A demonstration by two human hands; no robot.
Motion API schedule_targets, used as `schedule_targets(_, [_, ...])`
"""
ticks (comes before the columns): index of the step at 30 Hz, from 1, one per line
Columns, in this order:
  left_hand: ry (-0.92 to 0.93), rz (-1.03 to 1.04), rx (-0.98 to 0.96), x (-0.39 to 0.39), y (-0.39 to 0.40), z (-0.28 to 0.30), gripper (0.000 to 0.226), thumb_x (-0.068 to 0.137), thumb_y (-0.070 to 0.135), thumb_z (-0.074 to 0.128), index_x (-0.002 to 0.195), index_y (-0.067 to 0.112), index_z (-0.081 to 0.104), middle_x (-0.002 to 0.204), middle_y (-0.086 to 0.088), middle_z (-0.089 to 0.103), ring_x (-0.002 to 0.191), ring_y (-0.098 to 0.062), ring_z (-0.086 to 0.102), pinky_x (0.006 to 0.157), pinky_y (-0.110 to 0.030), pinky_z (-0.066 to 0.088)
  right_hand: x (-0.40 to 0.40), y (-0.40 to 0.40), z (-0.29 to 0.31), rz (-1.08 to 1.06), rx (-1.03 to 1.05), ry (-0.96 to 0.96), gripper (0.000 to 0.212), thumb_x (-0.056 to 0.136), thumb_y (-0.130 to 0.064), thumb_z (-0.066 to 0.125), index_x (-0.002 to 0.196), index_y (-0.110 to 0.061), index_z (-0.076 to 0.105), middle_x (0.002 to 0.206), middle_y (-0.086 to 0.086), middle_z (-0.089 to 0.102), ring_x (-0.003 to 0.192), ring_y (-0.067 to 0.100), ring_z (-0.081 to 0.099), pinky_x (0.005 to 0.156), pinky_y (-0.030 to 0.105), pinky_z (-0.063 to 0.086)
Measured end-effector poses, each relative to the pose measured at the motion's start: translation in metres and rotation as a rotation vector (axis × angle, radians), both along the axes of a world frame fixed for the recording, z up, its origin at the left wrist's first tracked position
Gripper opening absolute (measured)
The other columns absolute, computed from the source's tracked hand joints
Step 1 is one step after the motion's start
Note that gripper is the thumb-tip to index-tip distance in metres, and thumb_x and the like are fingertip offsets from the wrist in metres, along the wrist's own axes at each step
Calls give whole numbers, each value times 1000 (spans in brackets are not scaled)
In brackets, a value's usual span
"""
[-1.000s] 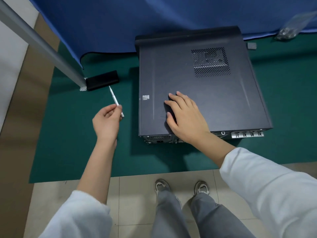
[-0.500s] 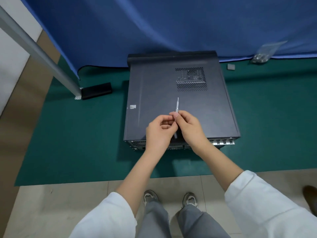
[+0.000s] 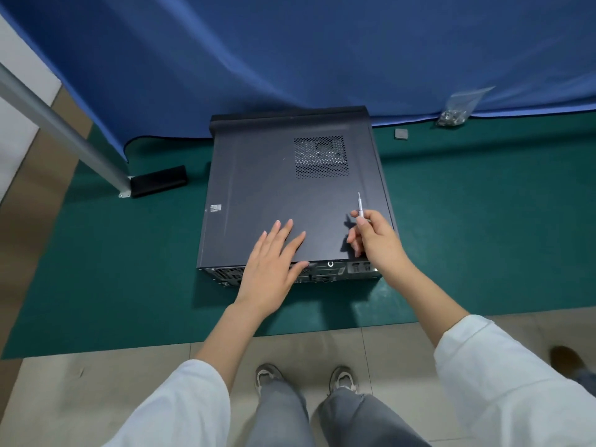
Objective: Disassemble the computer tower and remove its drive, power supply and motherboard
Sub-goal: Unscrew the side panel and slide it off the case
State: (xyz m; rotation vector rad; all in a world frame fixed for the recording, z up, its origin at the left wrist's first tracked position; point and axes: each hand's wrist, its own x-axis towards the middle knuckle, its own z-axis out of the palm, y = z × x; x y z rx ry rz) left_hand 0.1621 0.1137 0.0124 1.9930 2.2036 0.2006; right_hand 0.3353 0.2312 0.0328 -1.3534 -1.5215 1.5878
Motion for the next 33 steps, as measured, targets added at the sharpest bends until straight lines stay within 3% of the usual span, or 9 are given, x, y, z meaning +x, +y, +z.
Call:
schedule_targets(6, [30, 29, -18, 4, 1, -2, 66, 92, 56, 9, 148, 27, 24, 159, 3, 9, 146, -16, 0, 116, -28, -7, 2, 0, -7, 23, -8, 21, 23, 103, -13, 31, 102, -29, 48, 70, -5, 58, 47, 2, 46, 51, 16, 42])
schedule_targets(9, [21, 41, -21, 4, 0, -2, 66, 92, 56, 7, 149, 27, 23, 159, 2, 8, 146, -16, -1, 116, -29, -7, 0, -1, -9, -10, -14, 10, 21, 102, -14, 32, 105, -24, 50, 68, -8, 55, 47, -2, 45, 50, 12, 39])
schedule_targets(13, [-35, 42, -4, 4, 0, -3, 56, 98, 50, 24, 149, 28, 22, 159, 4, 5, 146, -14, -6, 116, -29, -10, -1, -6, -10, -53, 46, -34, 22, 101, -18, 37, 120, -22, 48, 71, -6, 49, 58, 2, 46, 61, 22, 38])
schedule_targets(16, [-303, 89, 27, 5, 1, 3, 43, 98, 34, 46, 140, 24, 43, 157, 4, 19, 146, -12, 4, 118, -27, -3, -4, -16, -4, -71, 99, -57, 19, 100, -29, 42, 117, -31, 51, 69, -5, 44, 58, 10, 39, 58, 28, 35])
schedule_targets(18, [-571, 180, 67, 7, 1, 14, 28, 96, 22, 52, 123, 20, 60, 143, 5, 46, 140, -10, 28, 117, -26, 15, -7, -25, 0, -110, 87, -45, 12, 99, -33, 44, 107, -34, 53, 63, -8, 42, 52, 9, 36, 51, 24, 34])
schedule_targets(21, [-895, 353, 75, 24, -2, 34, 18, 94, 14, 53, 104, 23, 66, 104, 11, 69, 98, -4, 64, 91, -24, 49, -9, -39, 2, -199, -66, 79, 8, 98, -30, 48, 94, -27, 54, 48, -13, 41, 38, 4, 30, 36, 16, 26])
schedule_targets(24, [-1197, 499, -28, 48, 4, 41, 16, 95, 7, 51, 99, 16, 64, 100, -3, 72, 81, -9, 68, 78, -16, 51, -1, -48, 4, -273, -194, 167, 16, 99, -22, 46, 84, -19, 51, 42, -14, 43, 33, 2, 28, 33, 12, 20])
schedule_targets(27, [-1353, 639, -210, 70, 13, 40, 18, 97, 9, 48, 107, 5, 63, 109, -13, 68, 76, -8, 64, 71, -11, 49, 14, -54, 0, -308, -263, 183, 19, 99, -18, 45, 81, -16, 51, 45, -9, 39, 34, 2, 27, 33, 11, 20])
schedule_targets(33, [-1517, 771, -422, 106, 28, 33, 27, 99, 26, 45, 117, 12, 61, 115, -5, 67, 95, -14, 65, 85, -24, 50, 36, -62, -5, -314, -415, 135, 24, 101, -19, 40, 78, -19, 49, 42, -11, 37, 32, 3, 25, 33, 11, 17])
